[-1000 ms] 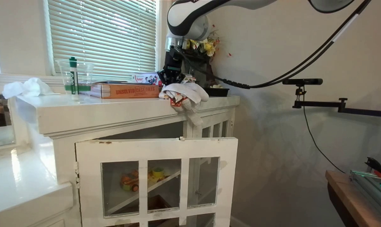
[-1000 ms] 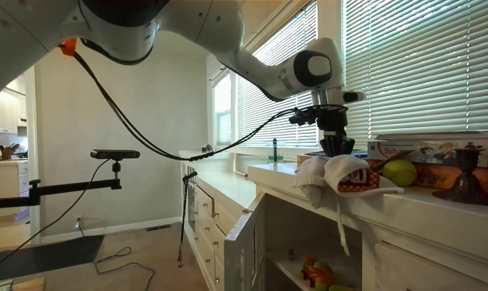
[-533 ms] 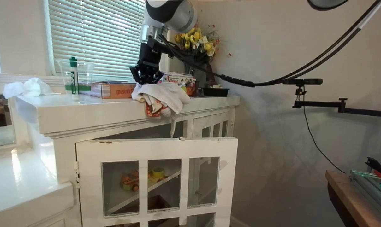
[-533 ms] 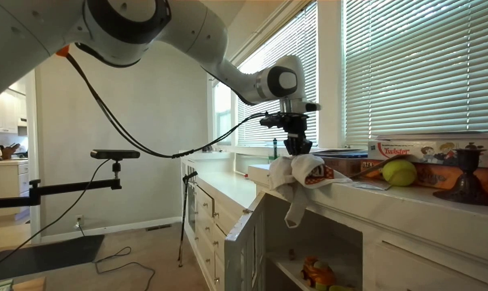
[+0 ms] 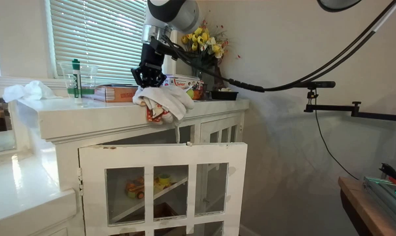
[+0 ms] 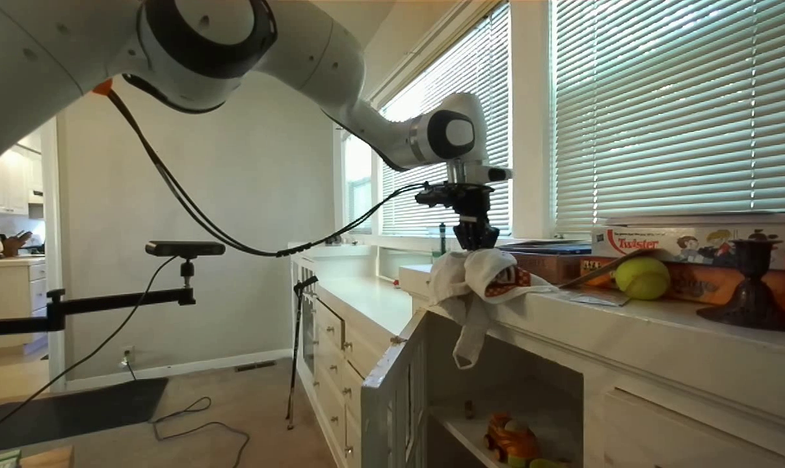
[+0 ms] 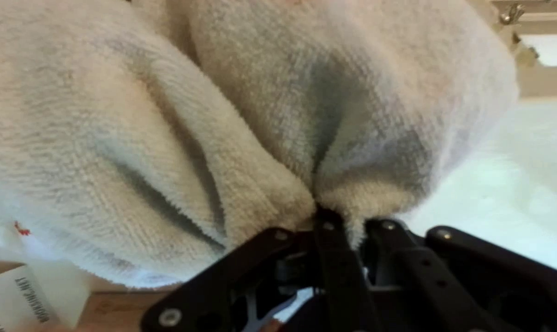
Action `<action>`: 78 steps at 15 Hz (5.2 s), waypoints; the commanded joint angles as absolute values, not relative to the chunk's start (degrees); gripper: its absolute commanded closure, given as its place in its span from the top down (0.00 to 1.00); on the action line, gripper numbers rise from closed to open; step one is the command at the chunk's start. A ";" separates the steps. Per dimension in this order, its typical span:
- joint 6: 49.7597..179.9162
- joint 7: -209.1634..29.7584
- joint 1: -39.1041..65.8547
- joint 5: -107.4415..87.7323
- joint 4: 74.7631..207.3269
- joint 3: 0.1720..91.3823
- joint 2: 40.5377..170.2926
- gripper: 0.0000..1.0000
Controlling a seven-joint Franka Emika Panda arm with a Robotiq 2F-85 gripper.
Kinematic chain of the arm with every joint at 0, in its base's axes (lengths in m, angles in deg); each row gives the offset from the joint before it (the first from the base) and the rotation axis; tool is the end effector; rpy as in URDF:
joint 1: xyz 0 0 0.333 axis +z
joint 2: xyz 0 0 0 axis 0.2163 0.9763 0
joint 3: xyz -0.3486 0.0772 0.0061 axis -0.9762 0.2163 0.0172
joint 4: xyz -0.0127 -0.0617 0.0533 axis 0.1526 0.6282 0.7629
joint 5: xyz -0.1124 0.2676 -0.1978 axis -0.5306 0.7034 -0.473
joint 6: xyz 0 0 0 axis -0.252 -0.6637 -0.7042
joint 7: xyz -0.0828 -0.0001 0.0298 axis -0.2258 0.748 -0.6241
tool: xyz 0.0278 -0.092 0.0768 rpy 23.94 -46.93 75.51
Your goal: Use the towel to wipe the countertop.
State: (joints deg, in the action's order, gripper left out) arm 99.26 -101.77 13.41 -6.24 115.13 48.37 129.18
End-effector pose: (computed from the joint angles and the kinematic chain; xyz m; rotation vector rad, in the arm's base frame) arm 0.7562 0.0007 0.4319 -3.0636 0.4567 -0.3308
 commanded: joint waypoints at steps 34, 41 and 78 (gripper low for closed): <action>98.08 -100.22 10.54 -3.57 111.70 48.50 131.52 0.03; 96.97 -97.69 16.85 -3.83 109.07 51.74 133.18 0.03; 122.51 -89.99 13.47 -9.45 100.02 44.36 134.50 0.03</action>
State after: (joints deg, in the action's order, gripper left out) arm 126.99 -86.34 13.25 -9.56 98.83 45.72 133.95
